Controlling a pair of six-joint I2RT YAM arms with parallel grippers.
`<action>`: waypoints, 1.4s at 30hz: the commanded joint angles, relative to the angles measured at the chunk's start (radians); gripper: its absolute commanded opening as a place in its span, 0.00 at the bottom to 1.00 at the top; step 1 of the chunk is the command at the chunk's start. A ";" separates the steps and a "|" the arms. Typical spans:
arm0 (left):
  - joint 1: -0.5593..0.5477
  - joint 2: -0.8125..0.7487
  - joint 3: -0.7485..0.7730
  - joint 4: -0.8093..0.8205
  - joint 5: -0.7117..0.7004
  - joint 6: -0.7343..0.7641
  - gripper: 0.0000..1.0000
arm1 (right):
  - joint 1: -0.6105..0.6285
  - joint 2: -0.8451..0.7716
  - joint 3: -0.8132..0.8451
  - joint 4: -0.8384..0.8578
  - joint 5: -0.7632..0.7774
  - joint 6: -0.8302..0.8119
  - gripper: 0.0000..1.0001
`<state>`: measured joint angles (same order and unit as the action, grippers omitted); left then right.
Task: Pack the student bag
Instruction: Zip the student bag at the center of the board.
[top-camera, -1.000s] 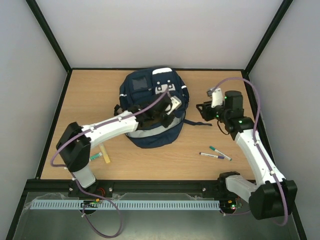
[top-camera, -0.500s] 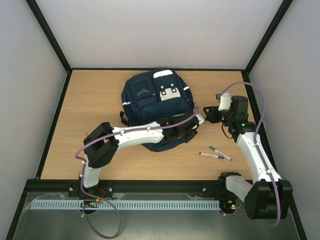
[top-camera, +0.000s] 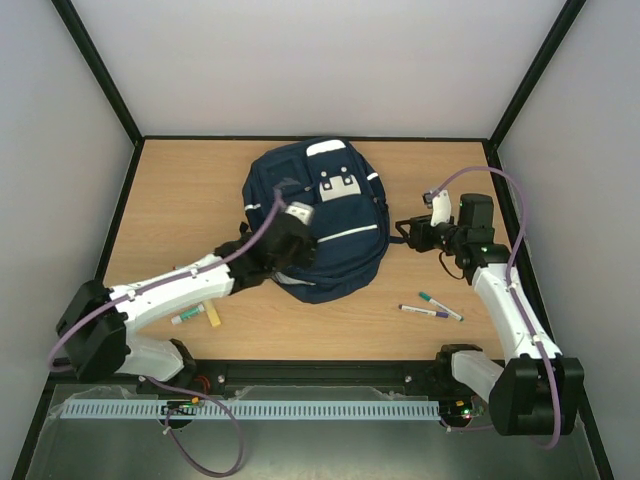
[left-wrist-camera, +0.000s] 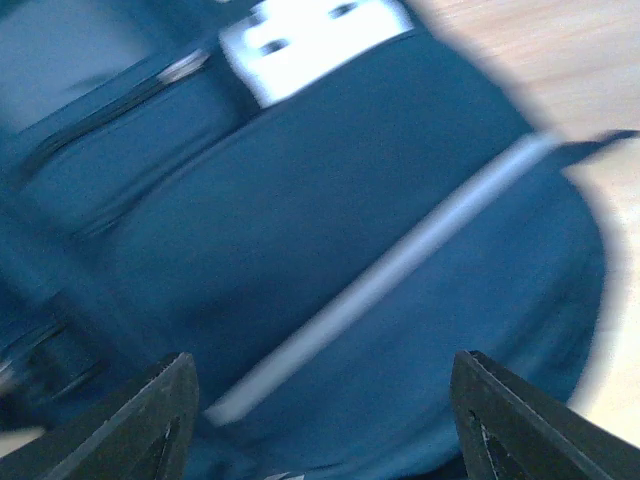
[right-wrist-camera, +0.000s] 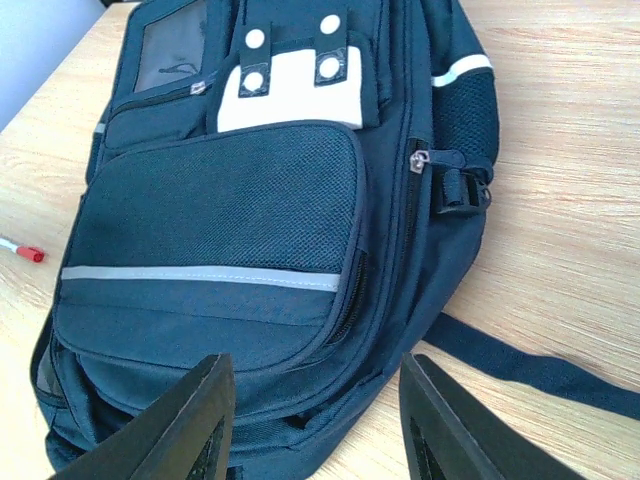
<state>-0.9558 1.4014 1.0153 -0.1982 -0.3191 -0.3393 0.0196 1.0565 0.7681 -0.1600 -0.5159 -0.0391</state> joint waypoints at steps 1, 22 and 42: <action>0.198 -0.068 -0.175 0.017 0.074 -0.232 0.70 | -0.004 0.018 -0.004 -0.029 -0.071 -0.031 0.46; 0.667 0.184 -0.311 0.370 0.579 -0.378 0.52 | 0.029 0.293 0.064 -0.092 -0.099 -0.050 0.46; 0.229 -0.006 -0.451 0.385 0.494 -0.476 0.11 | 0.204 0.825 0.448 -0.141 0.174 0.061 0.44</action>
<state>-0.6334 1.4078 0.5503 0.1726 0.1547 -0.7998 0.2108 1.8004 1.1194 -0.2573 -0.3904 -0.0128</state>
